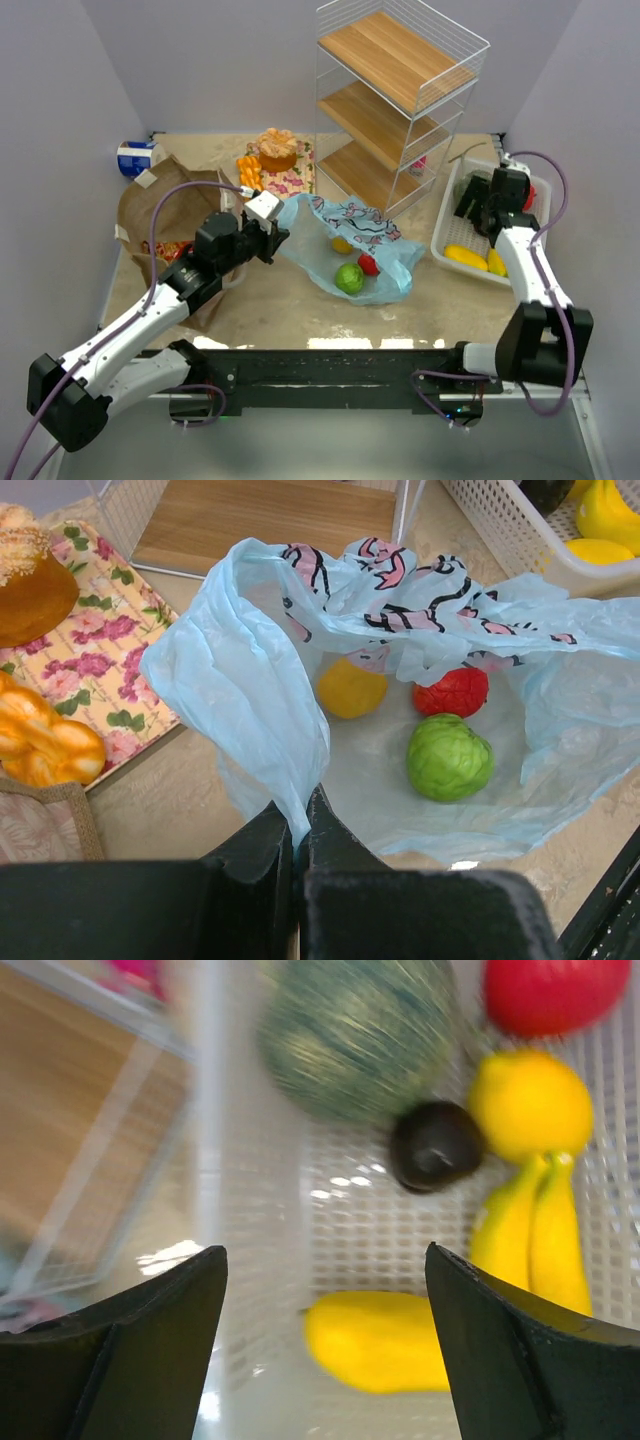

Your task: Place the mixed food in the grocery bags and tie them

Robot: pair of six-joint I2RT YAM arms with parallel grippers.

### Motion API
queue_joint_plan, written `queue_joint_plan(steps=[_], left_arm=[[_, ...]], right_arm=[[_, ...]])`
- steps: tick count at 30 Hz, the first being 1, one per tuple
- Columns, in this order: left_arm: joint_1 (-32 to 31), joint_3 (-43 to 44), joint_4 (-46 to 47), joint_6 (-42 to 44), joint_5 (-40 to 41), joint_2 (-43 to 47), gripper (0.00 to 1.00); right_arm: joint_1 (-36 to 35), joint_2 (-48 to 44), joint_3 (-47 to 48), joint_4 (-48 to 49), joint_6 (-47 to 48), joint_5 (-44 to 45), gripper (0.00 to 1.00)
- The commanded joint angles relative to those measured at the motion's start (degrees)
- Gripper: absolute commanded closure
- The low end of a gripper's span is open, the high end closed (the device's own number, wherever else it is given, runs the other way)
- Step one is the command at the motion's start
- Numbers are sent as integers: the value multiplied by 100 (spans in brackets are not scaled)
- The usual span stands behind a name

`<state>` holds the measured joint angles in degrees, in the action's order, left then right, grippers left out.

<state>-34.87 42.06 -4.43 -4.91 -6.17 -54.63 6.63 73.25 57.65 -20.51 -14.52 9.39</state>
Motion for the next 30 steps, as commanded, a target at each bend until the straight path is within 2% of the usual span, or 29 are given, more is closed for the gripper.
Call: queue_joint_plan(steps=[1, 10, 17, 20, 23, 24, 26, 28, 29, 30], left_arm=[[33, 21, 144, 42, 29, 172, 100], [33, 21, 161, 34, -51, 181, 100], [33, 12, 170, 60, -24, 199, 100], [42, 12, 153, 60, -42, 181, 100], [33, 12, 170, 60, -42, 181, 100], [42, 12, 179, 60, -42, 181, 100], [33, 4, 179, 60, -59, 163, 100], [33, 12, 188, 60, -94, 120, 100], [33, 21, 188, 60, -103, 111, 100], [33, 21, 188, 60, -112, 85, 100]], right_arm=[[286, 557, -193, 548, 81, 308, 18], [461, 2208, 422, 847, 626, 1029, 16], [523, 2772, 625, 1277, 924, 1013, 16], [523, 2835, 616, 1348, 943, 917, 24], [514, 2423, 319, 1436, 829, 758, 45], [480, 2004, 239, 1419, 776, 610, 49], [348, 1510, 11, 1313, 662, 634, 56], [-99, 579, -139, 1138, 609, 897, 57], [-353, 202, -262, 1094, 626, 1046, 57], [-991, -124, -324, 1050, 635, 1300, 58]])
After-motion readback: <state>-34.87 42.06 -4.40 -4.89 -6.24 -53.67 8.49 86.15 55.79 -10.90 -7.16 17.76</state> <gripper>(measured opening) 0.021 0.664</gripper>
